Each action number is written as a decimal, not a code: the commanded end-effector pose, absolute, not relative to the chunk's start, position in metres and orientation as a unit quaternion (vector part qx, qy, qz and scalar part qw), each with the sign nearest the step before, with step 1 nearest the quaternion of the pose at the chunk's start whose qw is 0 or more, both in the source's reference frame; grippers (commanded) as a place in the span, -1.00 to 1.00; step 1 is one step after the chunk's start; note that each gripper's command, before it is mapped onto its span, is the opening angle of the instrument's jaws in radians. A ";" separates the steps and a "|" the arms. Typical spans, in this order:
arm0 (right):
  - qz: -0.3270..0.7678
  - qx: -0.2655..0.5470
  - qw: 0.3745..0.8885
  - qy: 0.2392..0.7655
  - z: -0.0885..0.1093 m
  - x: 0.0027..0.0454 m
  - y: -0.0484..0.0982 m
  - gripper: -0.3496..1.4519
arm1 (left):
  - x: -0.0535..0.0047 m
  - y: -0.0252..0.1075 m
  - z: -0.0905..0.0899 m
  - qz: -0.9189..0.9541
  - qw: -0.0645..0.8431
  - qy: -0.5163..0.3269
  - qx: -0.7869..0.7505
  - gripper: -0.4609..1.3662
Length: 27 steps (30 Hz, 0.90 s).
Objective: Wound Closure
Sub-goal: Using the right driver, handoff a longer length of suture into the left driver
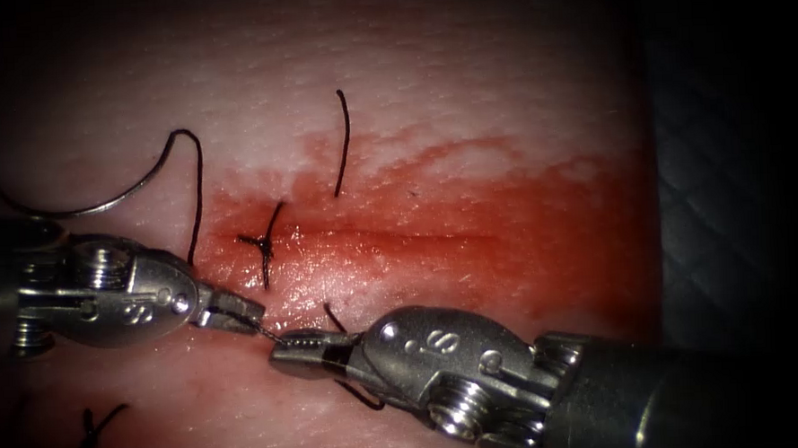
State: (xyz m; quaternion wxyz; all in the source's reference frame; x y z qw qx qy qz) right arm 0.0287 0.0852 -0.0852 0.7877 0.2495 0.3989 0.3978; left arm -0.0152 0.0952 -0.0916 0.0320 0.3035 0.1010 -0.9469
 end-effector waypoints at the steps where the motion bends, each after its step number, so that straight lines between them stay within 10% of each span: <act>1: 0.399 0.248 0.788 0.398 -0.085 0.0286 0.085 -1.00 | -0.0152 0.095 -0.092 -0.947 0.033 0.104 0.303 -0.88; 8: 0.401 0.242 0.780 0.416 -0.085 0.0276 0.086 -1.00 | -0.0153 0.096 -0.091 -0.945 0.040 0.107 0.306 -0.88; 12: 0.400 0.235 0.775 0.429 -0.086 0.0271 0.086 -1.00 | -0.0153 0.096 -0.091 -0.941 0.046 0.122 0.312 -0.12; 18: 0.397 0.227 0.773 0.438 -0.086 0.0255 0.087 -1.00 | -0.0150 0.096 -0.091 -0.941 0.057 0.117 0.313 0.46; 27: 0.389 0.228 0.776 0.441 -0.088 0.0237 0.086 -1.00 | -0.0135 0.098 -0.090 -0.939 0.044 0.087 0.330 0.45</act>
